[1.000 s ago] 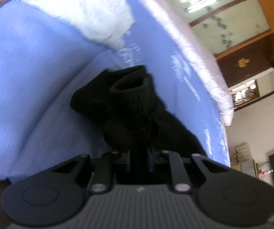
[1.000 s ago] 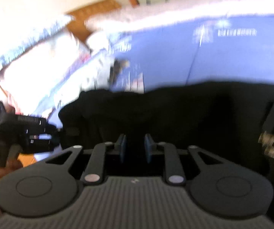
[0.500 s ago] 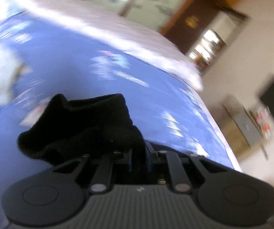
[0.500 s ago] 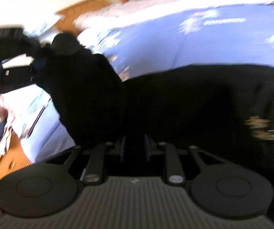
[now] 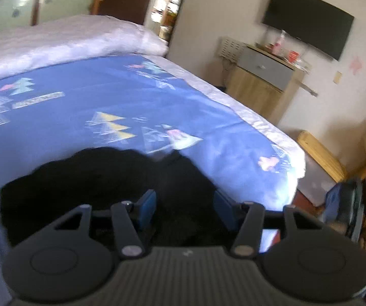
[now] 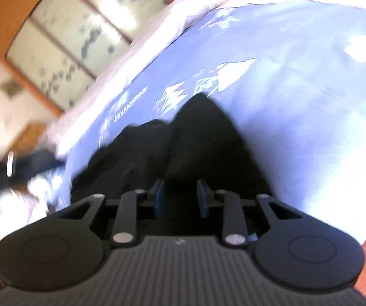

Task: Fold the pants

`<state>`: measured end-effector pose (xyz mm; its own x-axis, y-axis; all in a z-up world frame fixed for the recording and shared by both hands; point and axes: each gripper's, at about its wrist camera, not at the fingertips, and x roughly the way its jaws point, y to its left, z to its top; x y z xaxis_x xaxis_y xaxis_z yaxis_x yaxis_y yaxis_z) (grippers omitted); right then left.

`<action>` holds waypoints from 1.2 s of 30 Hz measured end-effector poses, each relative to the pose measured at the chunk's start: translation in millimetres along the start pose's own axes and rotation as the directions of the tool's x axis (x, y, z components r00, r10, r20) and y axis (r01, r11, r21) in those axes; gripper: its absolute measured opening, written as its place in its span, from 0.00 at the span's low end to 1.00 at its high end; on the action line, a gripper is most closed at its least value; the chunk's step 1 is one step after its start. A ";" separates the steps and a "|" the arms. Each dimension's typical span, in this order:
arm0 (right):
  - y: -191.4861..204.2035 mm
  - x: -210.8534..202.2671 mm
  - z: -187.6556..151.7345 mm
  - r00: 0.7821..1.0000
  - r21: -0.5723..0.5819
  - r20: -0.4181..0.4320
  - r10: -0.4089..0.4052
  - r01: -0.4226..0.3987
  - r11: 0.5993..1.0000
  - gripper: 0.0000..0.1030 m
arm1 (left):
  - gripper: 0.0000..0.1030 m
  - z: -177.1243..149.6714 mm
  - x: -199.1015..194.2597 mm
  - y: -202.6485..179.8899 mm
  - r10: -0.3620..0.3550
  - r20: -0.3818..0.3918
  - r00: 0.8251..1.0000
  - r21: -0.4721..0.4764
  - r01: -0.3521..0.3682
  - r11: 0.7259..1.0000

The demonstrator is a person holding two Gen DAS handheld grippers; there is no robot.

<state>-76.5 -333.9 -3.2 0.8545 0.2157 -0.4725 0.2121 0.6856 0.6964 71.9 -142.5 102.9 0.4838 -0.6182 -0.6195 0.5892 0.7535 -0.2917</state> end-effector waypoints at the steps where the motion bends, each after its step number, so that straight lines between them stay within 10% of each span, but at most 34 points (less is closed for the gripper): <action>1: -0.7 -1.4 2.4 1.000 0.014 0.021 0.017 -0.017 1.000 0.32 | 0.54 -6.3 -11.5 13.5 0.021 0.014 1.000 -0.027 -0.021 0.999; 6: 10.9 10.6 2.1 0.988 0.115 0.022 0.155 -0.157 0.981 0.67 | 0.57 -40.2 -54.5 89.1 0.119 0.013 0.993 -0.270 -0.111 0.956; 11: 29.5 31.2 11.1 0.990 0.058 -0.041 0.134 -0.132 0.990 0.70 | 0.57 -70.9 -65.2 135.3 0.111 -0.007 0.994 -0.455 -0.102 0.885; 20: 78.9 89.5 19.5 0.990 -0.136 -0.140 0.004 -0.024 0.990 0.75 | 0.57 -98.8 -35.2 130.4 0.044 -0.108 0.993 -0.448 -0.089 0.890; 26: 144.8 91.8 -18.4 0.998 -0.534 -0.054 0.021 -0.047 0.844 0.77 | 0.59 -105.0 -34.6 139.6 0.034 -0.118 0.992 -0.481 -0.087 0.872; 34: 76.9 103.6 19.2 0.998 -0.191 -0.052 -0.035 0.025 0.981 0.78 | 0.63 -112.6 -33.7 147.4 0.030 -0.126 0.992 -0.506 -0.091 0.858; 36: 71.3 109.2 20.8 0.992 -0.157 -0.128 -0.017 -0.004 0.988 0.61 | 0.64 -113.5 -31.1 148.1 0.029 -0.132 0.991 -0.512 -0.093 0.854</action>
<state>41.8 -276.0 6.0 0.7833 0.2913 -0.5492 0.1316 0.7858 0.6044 70.7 13.7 -3.7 0.4112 -0.5614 -0.7181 0.1275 0.8155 -0.5646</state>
